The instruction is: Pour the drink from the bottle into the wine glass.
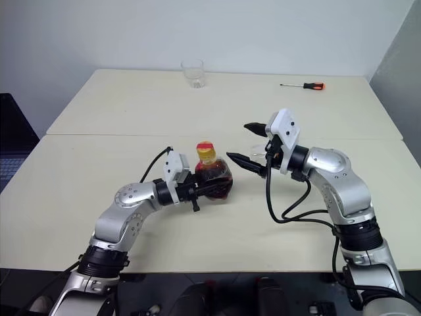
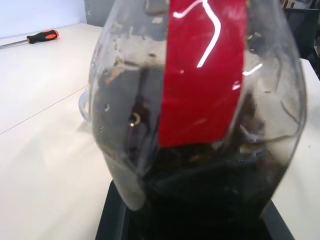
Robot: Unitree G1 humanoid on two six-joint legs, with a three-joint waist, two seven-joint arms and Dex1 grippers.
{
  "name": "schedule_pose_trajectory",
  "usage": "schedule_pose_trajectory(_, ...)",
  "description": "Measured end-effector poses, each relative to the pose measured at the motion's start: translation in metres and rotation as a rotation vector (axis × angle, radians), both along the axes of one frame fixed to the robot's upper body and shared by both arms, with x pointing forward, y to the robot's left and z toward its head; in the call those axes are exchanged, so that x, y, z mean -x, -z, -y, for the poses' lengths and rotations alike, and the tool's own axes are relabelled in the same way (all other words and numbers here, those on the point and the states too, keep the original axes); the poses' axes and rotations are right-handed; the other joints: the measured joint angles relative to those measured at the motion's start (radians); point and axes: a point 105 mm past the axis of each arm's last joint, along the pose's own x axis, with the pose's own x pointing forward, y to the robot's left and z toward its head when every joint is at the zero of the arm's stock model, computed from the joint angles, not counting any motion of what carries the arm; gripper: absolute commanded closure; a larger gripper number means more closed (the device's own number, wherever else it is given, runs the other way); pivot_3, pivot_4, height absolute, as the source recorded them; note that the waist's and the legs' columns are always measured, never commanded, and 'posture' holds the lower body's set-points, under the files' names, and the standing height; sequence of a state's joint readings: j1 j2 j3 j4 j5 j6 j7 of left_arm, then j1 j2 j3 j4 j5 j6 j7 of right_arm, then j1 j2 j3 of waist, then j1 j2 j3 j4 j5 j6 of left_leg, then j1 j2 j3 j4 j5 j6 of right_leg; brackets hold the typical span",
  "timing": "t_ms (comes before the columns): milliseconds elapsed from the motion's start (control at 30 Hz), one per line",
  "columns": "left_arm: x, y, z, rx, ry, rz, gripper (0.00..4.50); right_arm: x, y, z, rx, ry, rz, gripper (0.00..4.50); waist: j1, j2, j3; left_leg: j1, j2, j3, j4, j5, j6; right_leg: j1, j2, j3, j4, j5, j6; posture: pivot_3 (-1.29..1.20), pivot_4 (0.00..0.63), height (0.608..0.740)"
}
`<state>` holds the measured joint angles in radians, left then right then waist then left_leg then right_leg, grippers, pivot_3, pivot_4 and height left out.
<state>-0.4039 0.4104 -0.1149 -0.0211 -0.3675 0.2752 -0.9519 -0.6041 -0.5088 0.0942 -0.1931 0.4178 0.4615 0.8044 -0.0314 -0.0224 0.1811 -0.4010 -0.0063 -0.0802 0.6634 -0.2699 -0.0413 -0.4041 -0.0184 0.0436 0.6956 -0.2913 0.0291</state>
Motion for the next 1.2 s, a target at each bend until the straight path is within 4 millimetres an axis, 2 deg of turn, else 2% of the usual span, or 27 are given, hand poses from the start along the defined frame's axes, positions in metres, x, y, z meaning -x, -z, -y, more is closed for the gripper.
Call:
schedule_pose_trajectory(300, -0.004, 0.002, -0.006, -0.01, -0.014, 0.007, 3.52, 0.013, -0.003, -0.001, -0.038, -0.053, -0.026, 0.01, 0.0, 0.0, 0.0, 0.0, 0.0, 0.0, 0.0, 0.0, 0.0, 0.0, 0.0, 0.0, 0.0, 0.0, 0.0, 0.0, 0.15, 0.74)
schedule_pose_trajectory(500, -0.009, 0.006, -0.011, -0.026, -0.023, 0.007, 3.52, 0.017, -0.01, -0.011, -0.083, -0.076, -0.018, 0.01, 0.0, 0.0, 0.0, 0.0, 0.0, 0.0, 0.0, 0.0, 0.0, 0.0, 0.0, 0.0, 0.0, 0.0, 0.0, 0.0, 0.15, 0.74)
schedule_pose_trajectory(700, -0.009, 0.004, -0.01, -0.025, -0.02, 0.015, 3.52, 0.019, -0.016, -0.032, -0.109, -0.118, -0.005, 0.01, 0.0, 0.0, 0.0, 0.0, 0.0, 0.0, 0.0, 0.0, 0.0, 0.0, 0.0, 0.0, 0.0, 0.0, 0.0, 0.0, 0.15, 0.74)
schedule_pose_trajectory(833, -0.009, 0.004, -0.009, -0.024, -0.018, 0.016, 3.52, 0.019, -0.017, -0.049, -0.124, -0.132, -0.003, 0.01, -0.001, 0.0, 0.0, 0.0, 0.0, -0.001, 0.0, 0.0, 0.0, 0.0, 0.0, 0.0, 0.0, 0.0, 0.0, 0.0, 0.15, 0.74)
schedule_pose_trajectory(1200, -0.009, 0.005, -0.009, -0.024, -0.017, 0.014, 3.52, 0.004, -0.019, -0.061, -0.143, -0.096, 0.01, 0.01, -0.001, 0.0, 0.0, 0.0, 0.0, 0.0, 0.0, 0.0, 0.0, 0.0, 0.0, 0.0, 0.0, 0.0, 0.0, 0.0, 0.15, 0.74)
